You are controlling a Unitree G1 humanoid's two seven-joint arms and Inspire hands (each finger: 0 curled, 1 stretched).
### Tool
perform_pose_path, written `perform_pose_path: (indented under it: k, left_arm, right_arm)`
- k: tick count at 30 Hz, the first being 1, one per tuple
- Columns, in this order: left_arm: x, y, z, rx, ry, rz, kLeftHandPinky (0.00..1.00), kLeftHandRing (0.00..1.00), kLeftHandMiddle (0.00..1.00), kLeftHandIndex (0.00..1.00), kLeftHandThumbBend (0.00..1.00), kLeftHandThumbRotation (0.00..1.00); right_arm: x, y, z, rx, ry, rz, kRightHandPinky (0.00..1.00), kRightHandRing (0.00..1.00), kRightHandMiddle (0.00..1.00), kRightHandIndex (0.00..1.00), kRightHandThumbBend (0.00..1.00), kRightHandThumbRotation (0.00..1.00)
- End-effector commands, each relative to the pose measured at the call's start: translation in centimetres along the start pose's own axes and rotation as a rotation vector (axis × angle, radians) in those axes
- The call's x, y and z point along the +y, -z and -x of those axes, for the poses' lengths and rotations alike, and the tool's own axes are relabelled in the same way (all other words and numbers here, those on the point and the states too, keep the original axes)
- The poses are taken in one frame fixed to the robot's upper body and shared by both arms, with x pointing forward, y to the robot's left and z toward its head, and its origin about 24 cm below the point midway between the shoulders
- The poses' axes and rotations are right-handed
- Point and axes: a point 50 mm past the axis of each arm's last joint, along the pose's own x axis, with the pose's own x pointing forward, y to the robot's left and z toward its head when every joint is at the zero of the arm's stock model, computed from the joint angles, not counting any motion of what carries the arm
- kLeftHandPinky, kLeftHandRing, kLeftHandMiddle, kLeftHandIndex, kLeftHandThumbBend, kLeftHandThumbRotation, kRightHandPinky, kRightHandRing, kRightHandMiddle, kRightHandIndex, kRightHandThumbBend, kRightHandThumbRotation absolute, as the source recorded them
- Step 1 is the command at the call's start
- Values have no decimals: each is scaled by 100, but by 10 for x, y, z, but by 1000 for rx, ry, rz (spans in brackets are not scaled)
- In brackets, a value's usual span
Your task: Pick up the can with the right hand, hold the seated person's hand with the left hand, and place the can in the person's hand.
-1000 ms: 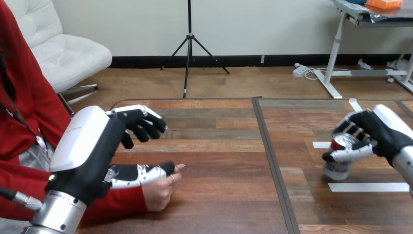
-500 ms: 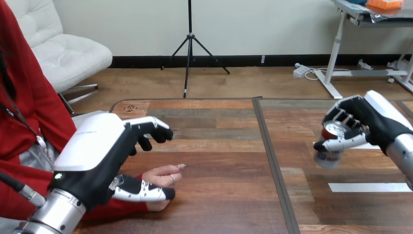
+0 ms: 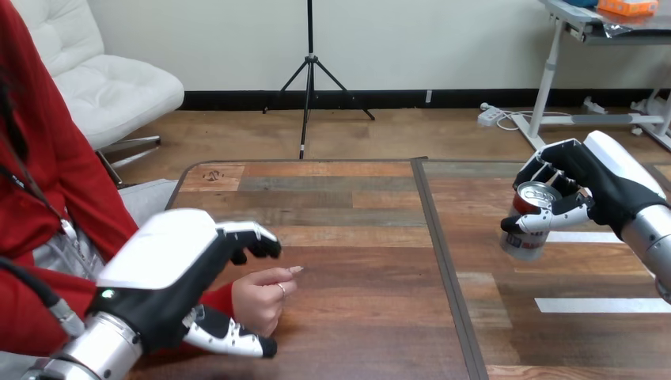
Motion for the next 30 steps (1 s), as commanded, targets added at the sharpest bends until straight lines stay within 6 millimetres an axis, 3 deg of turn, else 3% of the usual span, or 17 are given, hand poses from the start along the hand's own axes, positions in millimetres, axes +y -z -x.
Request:
perform_pose_path:
  k: [1,30]
  left_arm:
    - [12,-8,-8,-45,-22,-66,60,70,74,71,100,22]
    - [0,11,-17,72,-17,-103,62,72,75,73,100,19]
  right_arm:
    - [-31,-14,-2,-77,97,15,44,41,46,48,75,0]
    - [-33,-18,-1,-104,101,21,43,40,47,48,75,0]
